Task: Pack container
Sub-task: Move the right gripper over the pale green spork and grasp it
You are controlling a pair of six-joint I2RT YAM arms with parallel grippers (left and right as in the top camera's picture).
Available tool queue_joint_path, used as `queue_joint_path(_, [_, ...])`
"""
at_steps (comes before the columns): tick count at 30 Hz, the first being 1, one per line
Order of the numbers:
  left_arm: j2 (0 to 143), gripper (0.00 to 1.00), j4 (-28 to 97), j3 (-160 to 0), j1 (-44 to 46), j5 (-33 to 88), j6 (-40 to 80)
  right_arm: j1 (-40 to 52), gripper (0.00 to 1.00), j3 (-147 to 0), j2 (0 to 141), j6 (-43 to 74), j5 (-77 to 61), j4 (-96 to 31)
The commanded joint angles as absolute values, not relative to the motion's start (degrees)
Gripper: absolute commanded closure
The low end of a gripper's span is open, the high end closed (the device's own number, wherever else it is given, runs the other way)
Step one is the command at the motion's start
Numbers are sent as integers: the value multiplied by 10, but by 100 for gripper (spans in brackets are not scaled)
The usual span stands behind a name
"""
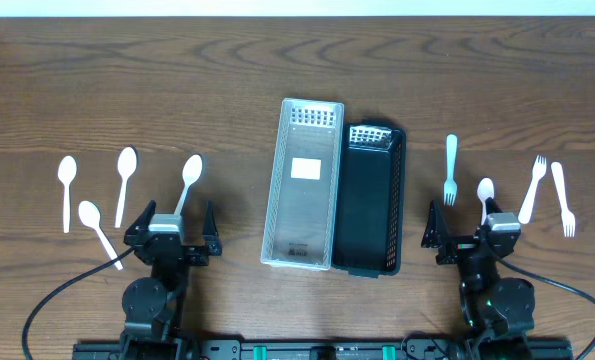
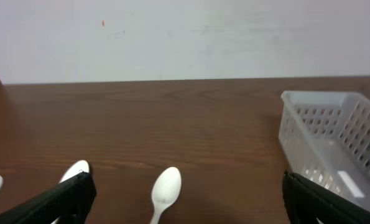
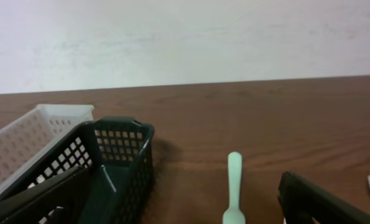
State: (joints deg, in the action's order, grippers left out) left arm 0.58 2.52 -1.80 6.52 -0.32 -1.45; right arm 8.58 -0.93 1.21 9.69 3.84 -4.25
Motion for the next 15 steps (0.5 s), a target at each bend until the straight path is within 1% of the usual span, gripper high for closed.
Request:
queue_joint_path(1, [4, 2, 37, -22, 65, 16, 92, 79, 1, -64, 40, 110, 36, -53])
queue_joint_path(5, [37, 2, 42, -85, 65, 24, 82, 64, 1, -175, 140, 86, 36, -131])
queue_joint_path(8, [110, 2, 75, -164, 65, 24, 77, 49, 1, -281, 253, 85, 36, -201])
queue_joint_path(15, [361, 2, 274, -409, 65, 24, 71, 18, 1, -542, 538, 75, 36, -372])
